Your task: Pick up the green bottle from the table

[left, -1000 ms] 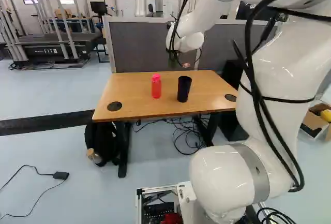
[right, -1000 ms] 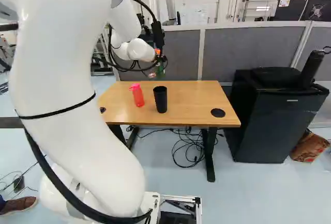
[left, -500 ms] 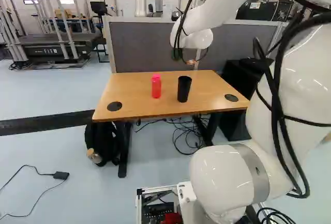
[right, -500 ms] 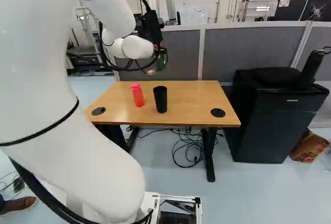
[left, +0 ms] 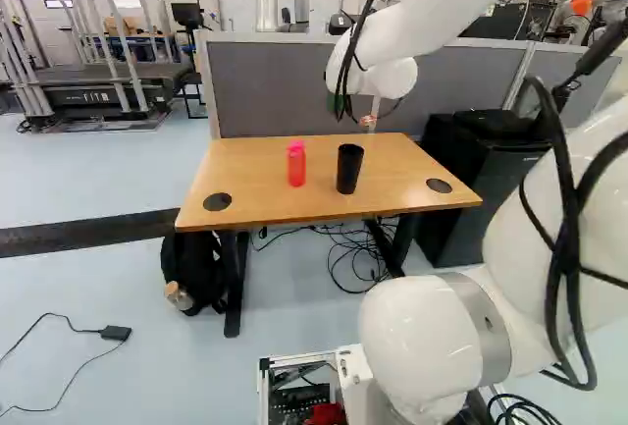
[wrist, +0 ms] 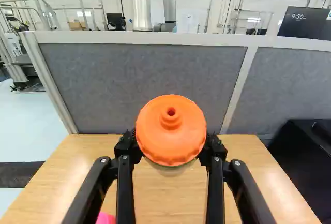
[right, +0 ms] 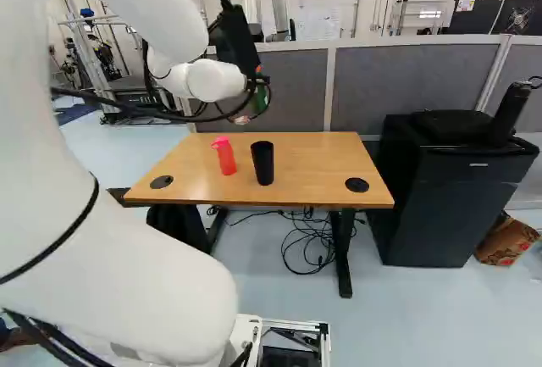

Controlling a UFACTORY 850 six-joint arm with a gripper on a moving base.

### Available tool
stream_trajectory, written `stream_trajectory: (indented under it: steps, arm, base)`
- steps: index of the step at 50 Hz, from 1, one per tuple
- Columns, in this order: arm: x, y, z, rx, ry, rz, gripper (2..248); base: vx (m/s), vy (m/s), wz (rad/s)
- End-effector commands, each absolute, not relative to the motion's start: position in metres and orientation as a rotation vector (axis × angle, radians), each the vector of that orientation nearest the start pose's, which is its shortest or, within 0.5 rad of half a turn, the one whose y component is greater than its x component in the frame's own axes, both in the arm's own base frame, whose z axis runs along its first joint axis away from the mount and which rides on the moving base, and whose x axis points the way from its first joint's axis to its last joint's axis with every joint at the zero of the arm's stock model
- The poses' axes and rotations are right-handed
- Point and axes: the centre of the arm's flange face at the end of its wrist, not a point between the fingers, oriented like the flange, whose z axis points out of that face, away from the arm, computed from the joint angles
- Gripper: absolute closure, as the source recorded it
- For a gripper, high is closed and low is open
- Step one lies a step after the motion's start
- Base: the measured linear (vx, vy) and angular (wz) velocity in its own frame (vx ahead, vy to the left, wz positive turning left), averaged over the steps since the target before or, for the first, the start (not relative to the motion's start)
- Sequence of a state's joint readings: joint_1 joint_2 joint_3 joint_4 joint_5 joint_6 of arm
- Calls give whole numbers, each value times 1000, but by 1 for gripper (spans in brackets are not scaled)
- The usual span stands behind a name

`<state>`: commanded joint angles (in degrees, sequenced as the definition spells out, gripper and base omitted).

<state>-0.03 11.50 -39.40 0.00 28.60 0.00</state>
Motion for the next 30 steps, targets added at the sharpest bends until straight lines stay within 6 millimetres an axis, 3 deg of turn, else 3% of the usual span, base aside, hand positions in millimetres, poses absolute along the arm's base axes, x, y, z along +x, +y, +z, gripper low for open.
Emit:
stream_trajectory:
  steps: [23,30]
  arm:
    - [389,0,573,-2397,-1,-2029,126]
    - [389,0,573,-2397,-1,-2029,126]
  base:
    - [0,0,0]
    - [-37,1,1]
